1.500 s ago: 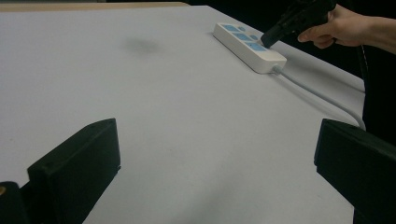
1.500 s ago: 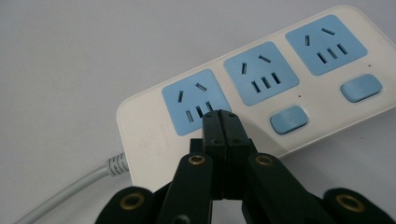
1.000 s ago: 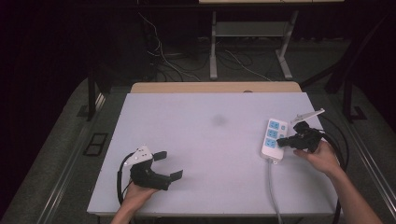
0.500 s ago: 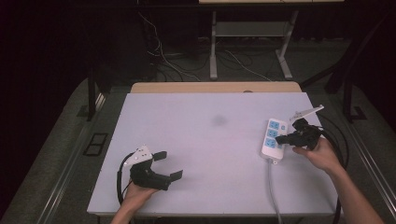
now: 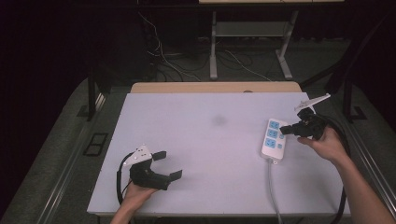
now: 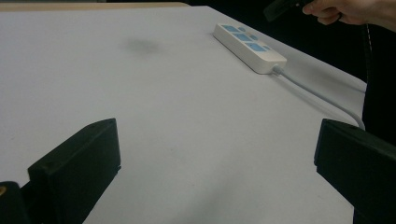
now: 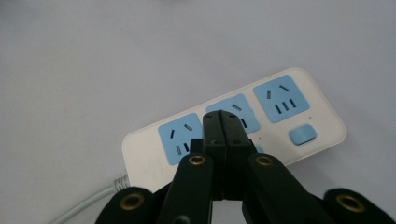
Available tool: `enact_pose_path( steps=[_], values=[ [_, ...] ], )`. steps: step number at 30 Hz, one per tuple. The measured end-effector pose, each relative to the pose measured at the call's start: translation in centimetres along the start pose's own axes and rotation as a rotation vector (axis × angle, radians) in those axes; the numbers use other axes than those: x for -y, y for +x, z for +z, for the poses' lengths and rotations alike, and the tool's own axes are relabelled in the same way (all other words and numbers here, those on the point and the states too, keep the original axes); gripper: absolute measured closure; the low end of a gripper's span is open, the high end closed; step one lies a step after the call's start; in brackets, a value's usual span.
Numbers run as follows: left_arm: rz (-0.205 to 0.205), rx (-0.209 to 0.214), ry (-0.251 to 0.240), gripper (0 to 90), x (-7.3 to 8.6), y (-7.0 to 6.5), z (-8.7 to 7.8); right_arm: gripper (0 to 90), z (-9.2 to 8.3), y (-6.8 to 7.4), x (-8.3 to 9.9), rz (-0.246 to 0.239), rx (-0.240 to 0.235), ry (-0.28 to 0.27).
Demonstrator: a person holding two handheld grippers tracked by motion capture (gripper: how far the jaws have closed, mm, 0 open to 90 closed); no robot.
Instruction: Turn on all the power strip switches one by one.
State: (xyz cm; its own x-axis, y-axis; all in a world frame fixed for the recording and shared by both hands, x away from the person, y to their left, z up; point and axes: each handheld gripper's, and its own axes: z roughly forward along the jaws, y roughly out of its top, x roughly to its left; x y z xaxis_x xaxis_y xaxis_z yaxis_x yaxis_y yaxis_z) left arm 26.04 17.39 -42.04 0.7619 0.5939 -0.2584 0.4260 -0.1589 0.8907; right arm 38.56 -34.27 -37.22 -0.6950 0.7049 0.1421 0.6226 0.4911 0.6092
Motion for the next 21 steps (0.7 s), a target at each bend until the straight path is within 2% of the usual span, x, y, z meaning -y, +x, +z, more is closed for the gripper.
enact_pose_path(
  steps=[8, 21],
  values=[
    [0.001, 0.0, 0.001, 0.0, 0.0, 0.1, -0.1, 90.0, -0.5, -1.0, -0.2, 0.014, 0.012, -0.017],
    [0.0, -0.001, -0.001, 0.0, 0.0, 0.1, -0.1, 90.0, 0.4, -2.3, 0.1, 0.043, 0.006, -0.009]
  ],
)
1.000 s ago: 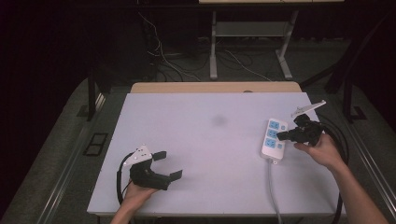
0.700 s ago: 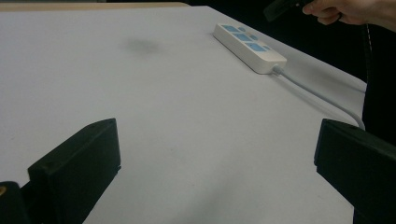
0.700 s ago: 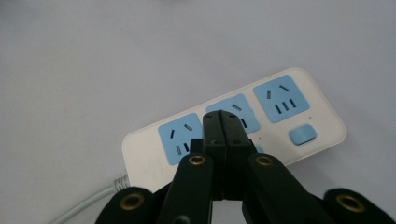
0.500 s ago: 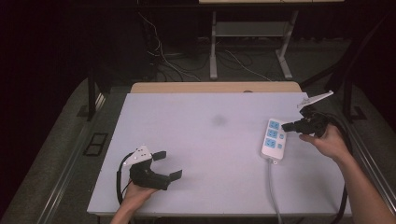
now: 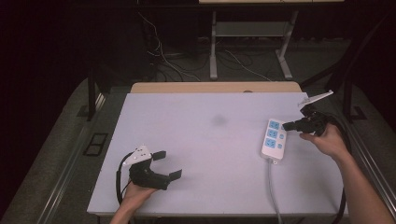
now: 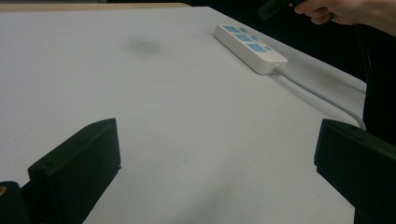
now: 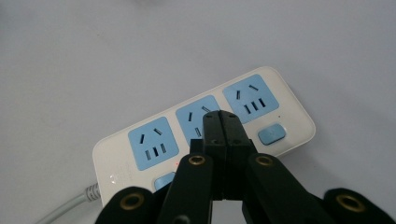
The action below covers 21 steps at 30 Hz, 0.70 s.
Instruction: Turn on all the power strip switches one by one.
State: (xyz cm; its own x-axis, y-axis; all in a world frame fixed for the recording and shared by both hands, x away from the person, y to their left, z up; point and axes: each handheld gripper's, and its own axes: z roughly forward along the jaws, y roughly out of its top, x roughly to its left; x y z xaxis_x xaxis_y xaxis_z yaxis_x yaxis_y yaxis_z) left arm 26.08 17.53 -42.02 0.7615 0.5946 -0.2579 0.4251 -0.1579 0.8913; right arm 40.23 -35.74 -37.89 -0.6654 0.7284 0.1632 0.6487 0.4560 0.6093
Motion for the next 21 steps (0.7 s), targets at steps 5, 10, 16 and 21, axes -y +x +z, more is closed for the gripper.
enact_pose_path(
  steps=[5, 10, 16, 21],
  values=[
    [-0.002, -0.001, -0.002, 0.0, 0.0, 0.0, 0.0, 90.0, 0.5, -0.4, 0.2, 0.008, -0.001, 0.007],
    [-0.005, -0.002, -0.002, 0.0, 0.0, 0.0, 0.0, 90.0, 1.0, -0.5, 0.6, 0.01, -0.003, 0.022],
    [-0.003, 0.0, -0.001, 0.0, 0.0, 0.0, 0.0, 90.0, 1.4, -0.5, 0.9, 0.014, -0.005, 0.029],
    [-0.006, 0.0, -0.003, 0.0, 0.0, 0.0, 0.0, 90.0, 1.7, -0.6, 1.1, 0.011, -0.007, 0.031]
  ],
)
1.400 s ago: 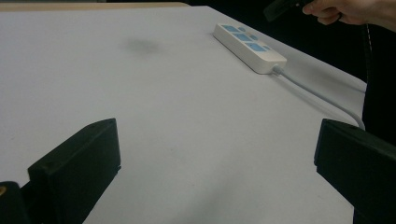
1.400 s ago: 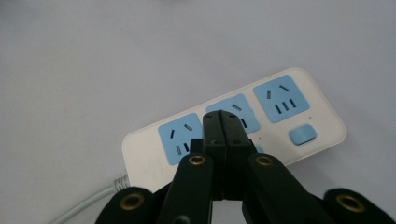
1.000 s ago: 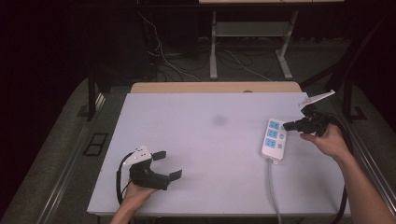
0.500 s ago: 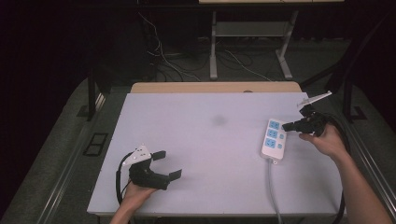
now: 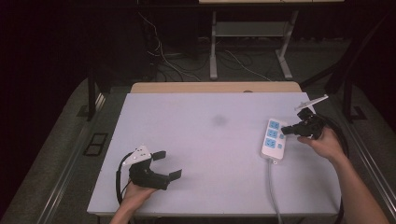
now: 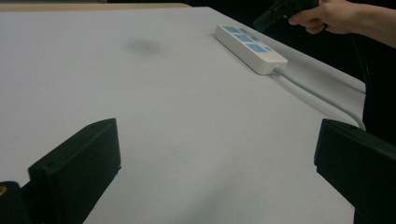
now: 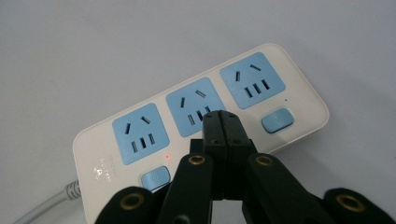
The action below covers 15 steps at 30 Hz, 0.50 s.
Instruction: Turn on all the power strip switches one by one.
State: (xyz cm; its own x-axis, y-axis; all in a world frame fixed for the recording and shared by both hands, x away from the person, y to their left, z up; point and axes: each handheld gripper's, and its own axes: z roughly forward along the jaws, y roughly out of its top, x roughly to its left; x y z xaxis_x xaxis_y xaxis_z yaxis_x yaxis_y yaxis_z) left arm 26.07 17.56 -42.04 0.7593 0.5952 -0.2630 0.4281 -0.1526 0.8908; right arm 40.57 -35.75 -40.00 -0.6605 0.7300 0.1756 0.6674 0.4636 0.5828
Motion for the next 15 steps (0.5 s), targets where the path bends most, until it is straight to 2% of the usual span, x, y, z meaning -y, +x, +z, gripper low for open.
enact_pose_path(
  steps=[15],
  values=[
    [0.002, 0.001, 0.006, 0.0, 0.04, 0.01, 0.08, 90.0, 1.07, -0.04, 0.55, 0.027, -0.011, 0.003]
  ],
)
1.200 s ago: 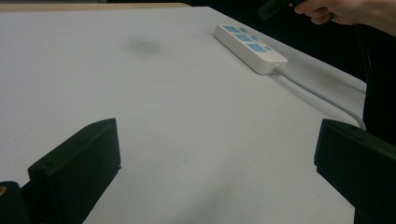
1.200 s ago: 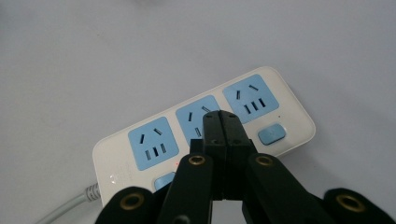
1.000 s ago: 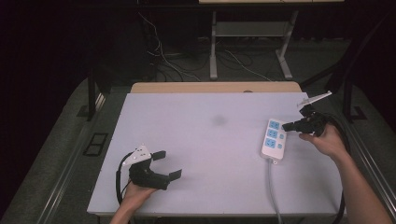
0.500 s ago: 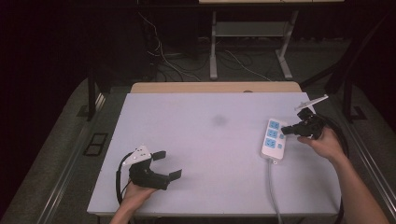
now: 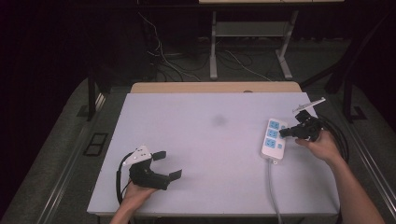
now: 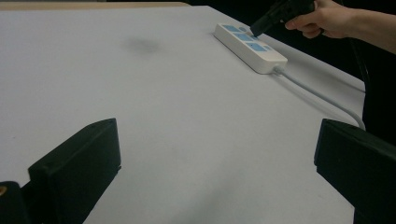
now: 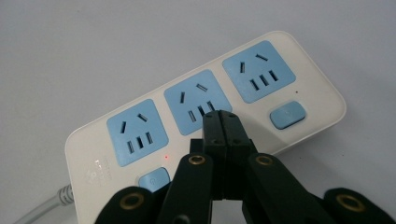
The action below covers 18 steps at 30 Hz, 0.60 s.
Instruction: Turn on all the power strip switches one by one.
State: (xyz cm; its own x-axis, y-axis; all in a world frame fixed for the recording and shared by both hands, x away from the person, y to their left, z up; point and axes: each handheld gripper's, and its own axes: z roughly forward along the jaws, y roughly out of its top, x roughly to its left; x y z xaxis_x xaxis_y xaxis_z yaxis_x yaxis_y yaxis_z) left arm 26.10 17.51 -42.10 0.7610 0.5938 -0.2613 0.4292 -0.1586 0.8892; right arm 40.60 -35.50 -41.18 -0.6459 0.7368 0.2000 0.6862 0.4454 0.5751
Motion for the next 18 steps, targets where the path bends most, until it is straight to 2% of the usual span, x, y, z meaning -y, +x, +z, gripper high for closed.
enact_pose_path(
  steps=[10, 15, 18],
  values=[
    [0.001, 0.001, 0.002, 0.0, 0.01, -0.03, 0.04, 90.0, 0.15, -0.1, -0.01, 0.015, 0.006, 0.001],
    [0.003, 0.002, 0.002, 0.0, 0.01, -0.08, 0.07, 90.0, 0.22, -0.03, 0.22, 0.012, 0.01, -0.012],
    [0.003, 0.002, 0.003, 0.0, 0.0, -0.08, 0.07, 90.0, 0.22, -0.2, 0.46, 0.026, -0.001, -0.026]
  ],
)
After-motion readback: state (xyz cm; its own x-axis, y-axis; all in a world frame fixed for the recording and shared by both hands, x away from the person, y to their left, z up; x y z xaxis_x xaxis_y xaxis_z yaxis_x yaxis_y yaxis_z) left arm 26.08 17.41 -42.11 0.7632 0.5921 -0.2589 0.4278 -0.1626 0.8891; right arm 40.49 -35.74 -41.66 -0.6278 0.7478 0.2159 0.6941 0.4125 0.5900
